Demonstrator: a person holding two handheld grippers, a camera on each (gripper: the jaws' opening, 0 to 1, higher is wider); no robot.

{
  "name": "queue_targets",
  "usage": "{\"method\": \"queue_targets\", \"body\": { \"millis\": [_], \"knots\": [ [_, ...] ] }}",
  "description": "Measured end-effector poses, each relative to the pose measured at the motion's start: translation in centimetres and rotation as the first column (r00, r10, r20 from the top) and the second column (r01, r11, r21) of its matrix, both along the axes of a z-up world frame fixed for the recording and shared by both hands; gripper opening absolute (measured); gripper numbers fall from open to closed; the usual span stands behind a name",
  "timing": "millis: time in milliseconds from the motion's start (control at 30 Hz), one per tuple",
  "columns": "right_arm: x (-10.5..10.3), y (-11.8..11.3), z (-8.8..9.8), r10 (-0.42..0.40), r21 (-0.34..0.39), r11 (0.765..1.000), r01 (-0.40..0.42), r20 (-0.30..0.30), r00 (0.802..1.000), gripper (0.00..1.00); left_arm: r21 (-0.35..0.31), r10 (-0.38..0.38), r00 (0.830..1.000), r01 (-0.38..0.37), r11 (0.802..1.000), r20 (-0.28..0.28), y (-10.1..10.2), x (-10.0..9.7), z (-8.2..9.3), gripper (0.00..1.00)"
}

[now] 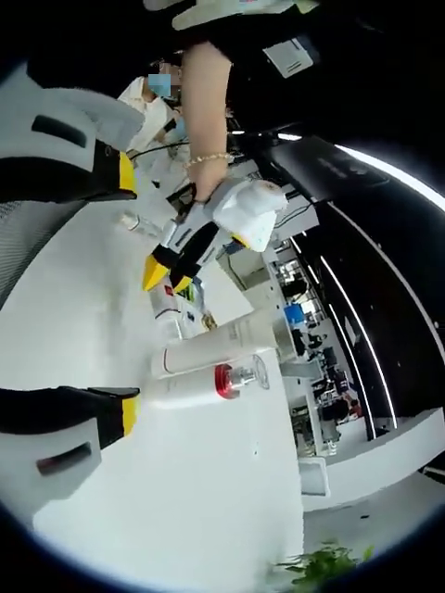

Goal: Arrange the skincare products in the storage area until every visible bottle or jar stands upright without overlapping.

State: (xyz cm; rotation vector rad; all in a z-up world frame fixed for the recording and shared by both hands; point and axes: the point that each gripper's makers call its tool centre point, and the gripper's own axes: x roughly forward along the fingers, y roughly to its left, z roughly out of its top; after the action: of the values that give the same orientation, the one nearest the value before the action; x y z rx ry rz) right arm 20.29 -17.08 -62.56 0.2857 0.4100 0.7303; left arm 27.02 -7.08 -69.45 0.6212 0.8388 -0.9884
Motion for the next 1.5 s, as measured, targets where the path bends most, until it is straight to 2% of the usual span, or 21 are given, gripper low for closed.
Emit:
{"method": "queue_targets", "body": {
  "millis": [100, 200, 367, 467, 567, 633, 767, 867, 1033, 1233, 1333, 1500],
  "knots": [
    [0.4, 0.5, 1.7, -0.025, 0.106, 0.994, 0.025, -0.002, 1.0, 0.79, -0.051, 0.02, 1.0, -0.019, 0.999, 0.023, -1.0, -0.9, 1.7, 0.23],
    [0.4, 0.8, 2.1, -0.021, 0.098, 0.995, 0.021, 0.003, 1.0, 0.77, -0.115, 0.048, 0.998, -0.043, 0.992, 0.039, -1.8, -1.4, 3.3, 0.23],
    [0.3, 2.0, 3.5, -0.009, 0.162, 0.987, 0.009, 0.001, 1.0, 0.74, -0.166, 0.064, 0.994, -0.048, 0.985, 0.091, -2.7, -2.8, 5.6, 0.23],
    [0.6, 2.3, 4.4, -0.029, 0.235, 0.971, 0.033, -0.021, 0.999, 0.69, -0.202, 0.08, 0.99, -0.055, 0.978, 0.119, -3.2, -3.3, 7.0, 0.23],
    [1.1, 2.4, 5.3, -0.06, 0.338, 0.938, 0.08, -0.071, 0.996, 0.65, -0.257, 0.107, 0.982, -0.065, 0.964, 0.154, -3.9, -4.0, 9.0, 0.23],
    [1.3, 2.6, 5.8, -0.065, 0.369, 0.925, 0.089, -0.077, 0.995, 0.62, -0.283, 0.124, 0.979, -0.075, 0.956, 0.162, -4.2, -4.3, 9.9, 0.23],
    [1.1, 3.4, 6.2, -0.052, 0.373, 0.924, 0.08, -0.085, 0.995, 0.57, -0.321, 0.157, 0.967, -0.087, 0.943, 0.199, -4.9, -5.0, 11.4, 0.23],
    [0.9, 3.8, 6.6, -0.048, 0.388, 0.918, 0.081, -0.094, 0.994, 0.54, -0.345, 0.178, 0.962, -0.097, 0.934, 0.209, -5.2, -5.5, 12.0, 0.23],
    [0.7, 4.4, 7.1, -0.052, 0.411, 0.907, 0.092, -0.107, 0.993, 0.49, -0.36, 0.214, 0.954, -0.128, 0.924, 0.211, -5.2, -6.0, 12.1, 0.23],
    [0.7, 4.3, 6.4, -0.095, 0.383, 0.912, 0.146, -0.149, 0.984, 0.34, -0.356, 0.227, 0.945, -0.133, 0.925, 0.235, -5.0, -6.5, 12.4, 0.23],
    [0.7, 4.3, 6.5, -0.1, 0.406, 0.9, 0.157, -0.157, 0.982, 0.26, -0.357, 0.238, 0.939, -0.14, 0.923, 0.248, -4.8, -6.6, 12.6, 0.23],
    [0.5, 4.6, 6.2, -0.097, 0.401, 0.903, 0.155, -0.162, 0.982, 0.25, -0.357, 0.247, 0.937, -0.149, 0.922, 0.246, -4.4, -6.8, 12.5, 0.23]
  ]
}}
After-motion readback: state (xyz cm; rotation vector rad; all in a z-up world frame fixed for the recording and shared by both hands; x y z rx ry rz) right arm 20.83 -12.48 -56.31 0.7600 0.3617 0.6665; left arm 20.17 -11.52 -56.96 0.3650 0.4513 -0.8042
